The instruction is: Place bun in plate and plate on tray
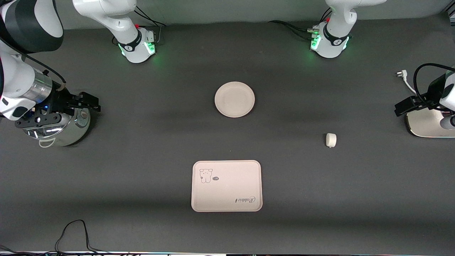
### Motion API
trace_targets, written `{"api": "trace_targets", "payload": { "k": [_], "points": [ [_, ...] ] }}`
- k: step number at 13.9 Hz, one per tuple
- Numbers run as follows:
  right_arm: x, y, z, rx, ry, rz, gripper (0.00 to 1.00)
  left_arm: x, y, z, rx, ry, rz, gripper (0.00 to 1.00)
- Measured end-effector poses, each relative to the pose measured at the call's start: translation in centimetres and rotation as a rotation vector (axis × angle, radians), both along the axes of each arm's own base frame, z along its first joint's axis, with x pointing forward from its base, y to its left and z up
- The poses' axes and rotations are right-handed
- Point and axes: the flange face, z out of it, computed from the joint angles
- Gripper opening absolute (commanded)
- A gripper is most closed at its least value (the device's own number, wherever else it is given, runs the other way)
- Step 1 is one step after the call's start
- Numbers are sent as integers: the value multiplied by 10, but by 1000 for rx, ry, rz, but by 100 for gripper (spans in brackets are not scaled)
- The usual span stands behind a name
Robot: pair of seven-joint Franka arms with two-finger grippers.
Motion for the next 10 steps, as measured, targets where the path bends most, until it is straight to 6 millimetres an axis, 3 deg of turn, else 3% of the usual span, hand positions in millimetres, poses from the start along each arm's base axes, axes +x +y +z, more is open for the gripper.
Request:
{"api": "trace_targets", "payload": {
  "k": [7,9,10],
  "points": [
    [-1,-5,-4,-1,9,-10,100,6,8,5,-18,-5,-23,100],
    [-1,3,-5,-1,11,-10,100,5,10,2,-19,16,-26,100],
    [-2,16,-6,-1,9,-28,100,3,10,1,-20,33,-26,100]
  ]
}}
